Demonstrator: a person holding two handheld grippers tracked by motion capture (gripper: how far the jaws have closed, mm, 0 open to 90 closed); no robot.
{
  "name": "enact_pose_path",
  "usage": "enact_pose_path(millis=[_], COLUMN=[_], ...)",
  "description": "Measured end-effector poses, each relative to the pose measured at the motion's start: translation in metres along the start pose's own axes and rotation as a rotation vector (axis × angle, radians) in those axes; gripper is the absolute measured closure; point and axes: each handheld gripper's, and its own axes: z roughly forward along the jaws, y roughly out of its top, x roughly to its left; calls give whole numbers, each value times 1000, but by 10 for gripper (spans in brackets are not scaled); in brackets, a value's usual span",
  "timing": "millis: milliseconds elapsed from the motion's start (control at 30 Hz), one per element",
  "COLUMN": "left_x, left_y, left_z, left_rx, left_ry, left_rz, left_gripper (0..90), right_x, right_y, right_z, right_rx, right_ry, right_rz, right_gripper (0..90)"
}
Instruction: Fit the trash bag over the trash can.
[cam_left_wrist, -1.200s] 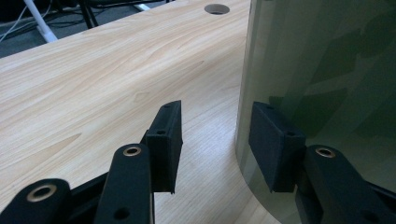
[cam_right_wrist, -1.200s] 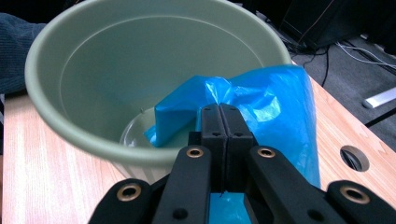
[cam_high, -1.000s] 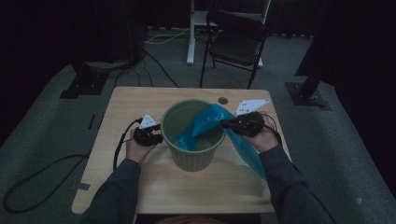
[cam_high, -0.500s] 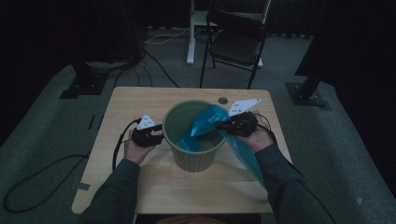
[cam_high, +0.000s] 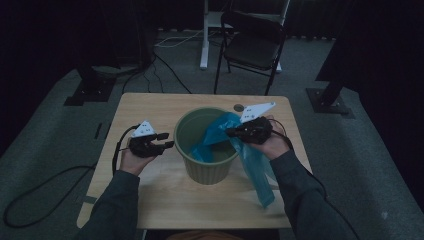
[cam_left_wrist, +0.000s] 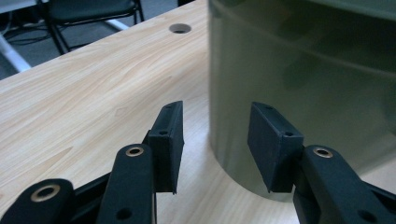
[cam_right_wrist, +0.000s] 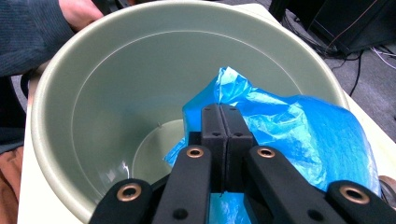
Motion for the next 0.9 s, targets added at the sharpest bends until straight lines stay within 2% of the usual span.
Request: enact_pose_path(millis=[233, 333, 567, 633, 767, 900], left_x=[-3, -1, -6, -7, -9, -13], left_y=[10, 18, 30, 31, 32, 40], left_z=[-10, -17, -27, -30, -31, -35], left_rx=[2, -32, -57, -72, -69, -76], left_ry=[-19, -40, -58, -79, -83, -92], left_rz=[32, 29, 51, 43, 46, 67], left_gripper=[575, 580, 589, 597, 600, 597], right_x=[-1, -1, -3, -3, -4, -4], right_y=[1, 1, 1, 1, 2, 4], right_z=[-1, -2, -2, -2, 0, 0], right_rx=[-4, -5, -20, -23, -26, -26], right_ry=[2, 4, 11, 12, 19, 23], right_rz=[-5, -8, -7, -10, -9, -16], right_gripper=[898, 898, 898, 898, 899, 899])
